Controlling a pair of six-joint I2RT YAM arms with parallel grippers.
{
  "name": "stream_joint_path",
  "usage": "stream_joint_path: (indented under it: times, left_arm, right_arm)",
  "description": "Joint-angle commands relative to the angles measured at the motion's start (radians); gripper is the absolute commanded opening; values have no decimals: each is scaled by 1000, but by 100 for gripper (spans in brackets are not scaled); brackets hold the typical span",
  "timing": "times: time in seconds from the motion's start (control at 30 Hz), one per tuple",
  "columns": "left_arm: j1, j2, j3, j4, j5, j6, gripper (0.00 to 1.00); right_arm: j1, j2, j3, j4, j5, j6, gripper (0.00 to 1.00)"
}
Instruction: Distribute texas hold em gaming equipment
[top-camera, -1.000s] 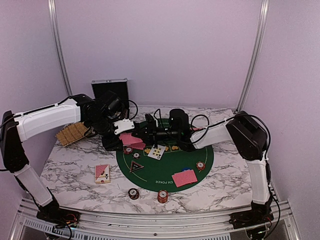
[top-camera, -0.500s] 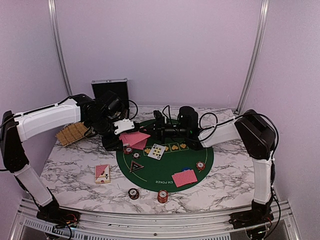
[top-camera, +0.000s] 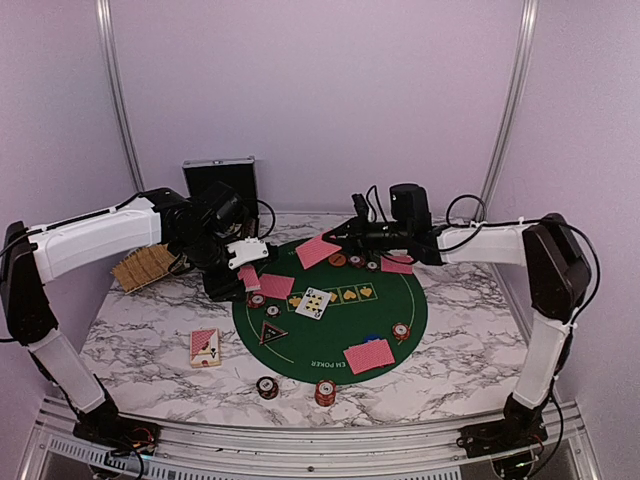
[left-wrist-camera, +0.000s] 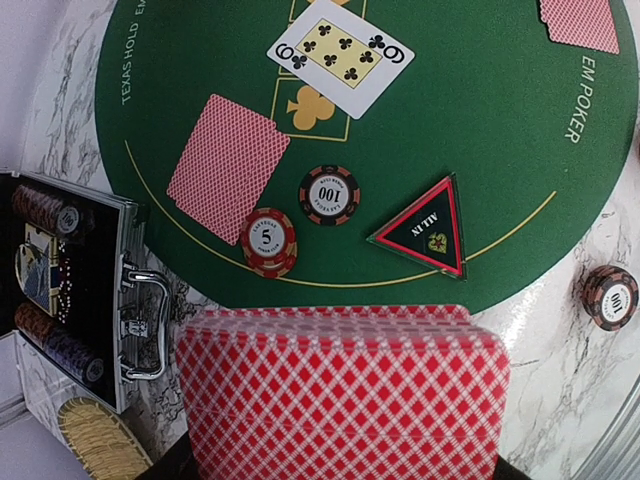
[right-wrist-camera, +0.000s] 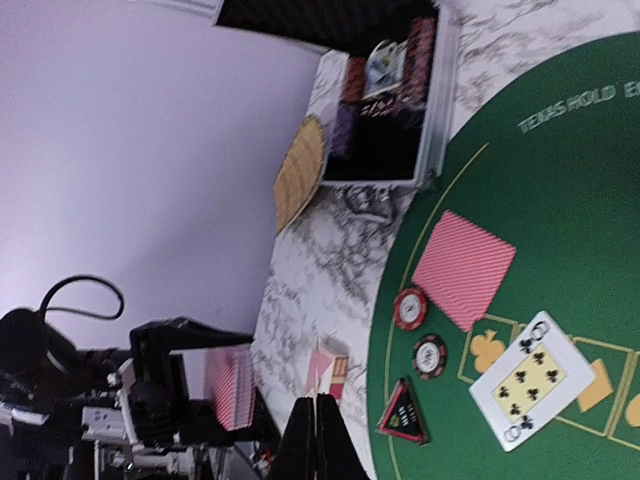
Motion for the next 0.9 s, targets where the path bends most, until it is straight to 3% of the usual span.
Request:
stream_joint_path:
  times: [0.0,0.1,0.27,0.47,0.67,0.87]
  left_arm:
    - [6,-21,-15,-5,-7,-8,0]
    - [8,-24,-20,-5,-6,-8,0]
    - [14,-22,-18,-5,0,-11,0]
    - [16,-25,-16,-5,1,-17,0]
    - [19,-29,-20,-5,4,-19,0]
    - [23,-37,-30,-5,8,-20,0]
  right_arm:
    - [-11,-30,201,-583,315,-454,0]
    - [7,-29,283,-719,513,-602,0]
    - [103,-2,380,-801,901,-820,0]
    - [306,32,303,-603,1377,-1205,0]
    - [386,92,235,-424,1523,-1416,0]
    - [408,122,190,-372,1502,-1458,0]
